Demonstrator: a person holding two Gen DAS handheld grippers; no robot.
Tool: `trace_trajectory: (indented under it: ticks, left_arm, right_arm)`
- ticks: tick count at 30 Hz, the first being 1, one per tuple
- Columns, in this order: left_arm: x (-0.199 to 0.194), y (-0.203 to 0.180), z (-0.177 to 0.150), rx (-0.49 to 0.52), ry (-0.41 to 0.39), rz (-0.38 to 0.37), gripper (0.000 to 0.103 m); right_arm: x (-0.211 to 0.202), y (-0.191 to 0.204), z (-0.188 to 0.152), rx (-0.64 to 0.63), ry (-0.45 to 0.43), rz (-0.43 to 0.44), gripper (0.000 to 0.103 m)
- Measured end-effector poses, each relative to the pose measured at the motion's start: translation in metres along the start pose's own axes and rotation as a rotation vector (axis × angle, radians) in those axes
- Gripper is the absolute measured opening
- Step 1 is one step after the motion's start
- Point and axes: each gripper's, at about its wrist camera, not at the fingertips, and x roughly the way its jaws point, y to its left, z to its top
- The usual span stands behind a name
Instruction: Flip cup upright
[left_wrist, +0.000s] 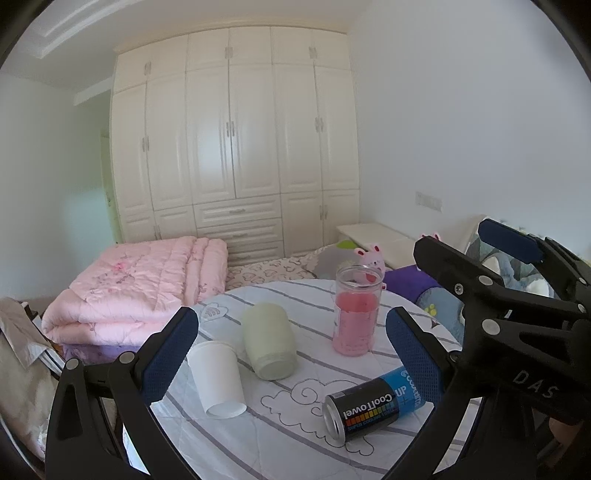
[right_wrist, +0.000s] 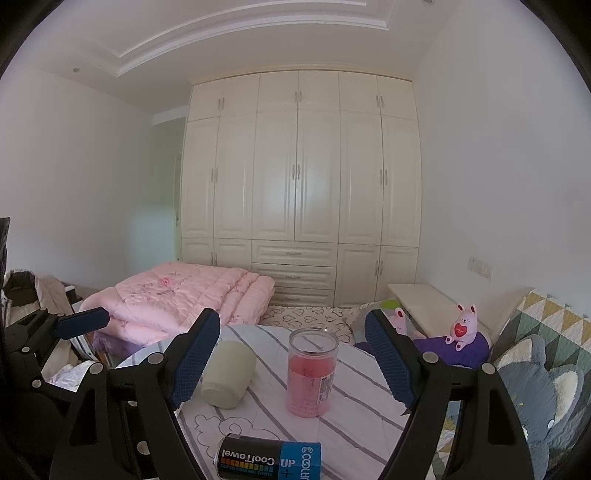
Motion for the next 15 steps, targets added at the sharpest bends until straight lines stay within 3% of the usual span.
trace_trajectory:
  ticks: [15]
  left_arm:
    - [0.0018, -0.0018, -0.0003, 0.004, -0.001, 0.002, 0.103]
  right_arm:
    - [0.0033, 0.0008, 0.0009, 0.007, 0.006, 0.002, 0.082]
